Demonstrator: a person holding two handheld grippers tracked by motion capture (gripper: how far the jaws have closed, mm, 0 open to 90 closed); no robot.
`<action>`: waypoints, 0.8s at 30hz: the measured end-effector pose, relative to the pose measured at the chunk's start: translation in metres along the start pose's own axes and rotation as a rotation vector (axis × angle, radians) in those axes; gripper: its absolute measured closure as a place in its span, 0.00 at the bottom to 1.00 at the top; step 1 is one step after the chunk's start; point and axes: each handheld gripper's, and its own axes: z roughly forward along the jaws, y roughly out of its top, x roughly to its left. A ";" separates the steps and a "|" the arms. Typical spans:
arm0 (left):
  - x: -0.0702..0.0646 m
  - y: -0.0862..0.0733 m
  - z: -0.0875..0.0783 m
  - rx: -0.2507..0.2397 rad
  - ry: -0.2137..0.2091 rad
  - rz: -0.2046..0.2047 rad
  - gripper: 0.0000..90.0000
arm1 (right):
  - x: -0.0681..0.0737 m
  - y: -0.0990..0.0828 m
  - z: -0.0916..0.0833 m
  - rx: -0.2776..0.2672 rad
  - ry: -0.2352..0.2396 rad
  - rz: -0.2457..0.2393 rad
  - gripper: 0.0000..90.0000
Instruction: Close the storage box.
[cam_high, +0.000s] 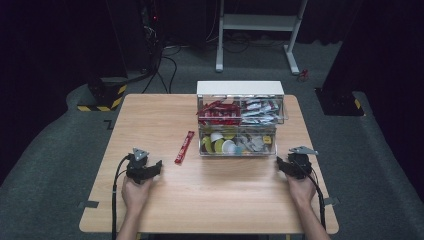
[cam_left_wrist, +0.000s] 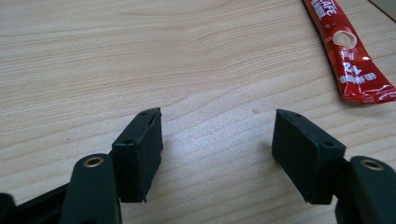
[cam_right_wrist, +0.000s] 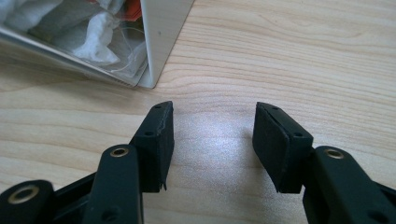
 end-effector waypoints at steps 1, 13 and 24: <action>0.000 0.000 0.000 0.000 0.000 0.000 0.38 | 0.000 0.000 0.000 -0.004 0.000 -0.001 0.54; 0.000 0.000 0.000 -0.001 -0.004 0.001 0.37 | 0.003 -0.003 -0.002 0.004 -0.004 0.012 0.40; 0.000 0.000 0.000 0.002 -0.006 0.000 0.36 | 0.003 -0.004 -0.002 0.005 -0.008 0.012 0.38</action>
